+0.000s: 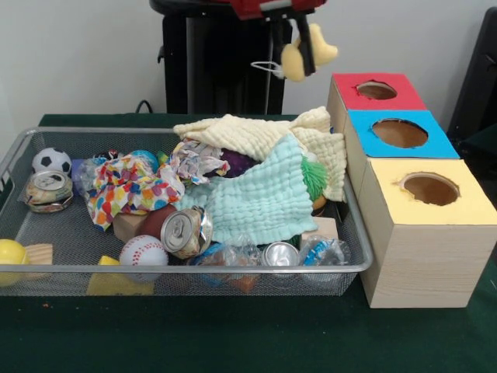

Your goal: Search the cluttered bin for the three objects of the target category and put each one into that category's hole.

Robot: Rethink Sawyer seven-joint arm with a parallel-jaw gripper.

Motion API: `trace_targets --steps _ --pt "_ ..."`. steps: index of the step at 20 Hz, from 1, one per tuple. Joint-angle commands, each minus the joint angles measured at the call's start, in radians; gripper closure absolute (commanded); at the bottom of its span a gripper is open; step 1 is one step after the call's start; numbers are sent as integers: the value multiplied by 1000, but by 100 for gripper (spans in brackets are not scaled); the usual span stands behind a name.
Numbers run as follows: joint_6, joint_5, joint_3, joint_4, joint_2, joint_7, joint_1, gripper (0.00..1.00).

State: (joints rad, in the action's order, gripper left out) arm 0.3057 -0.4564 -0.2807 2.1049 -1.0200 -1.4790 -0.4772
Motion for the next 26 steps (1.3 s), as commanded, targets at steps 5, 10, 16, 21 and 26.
trace_targets --steps 5,10,16,21,26 --pt "-224 -94 -331 305 -24 -386 -83 100" --pt "-182 -96 -181 317 -21 -402 28 100" --pt "-248 -72 -133 355 40 -462 82 100" --pt "-272 -42 -122 362 81 -468 85 100" --pt "-297 -17 -99 338 152 -445 78 100"
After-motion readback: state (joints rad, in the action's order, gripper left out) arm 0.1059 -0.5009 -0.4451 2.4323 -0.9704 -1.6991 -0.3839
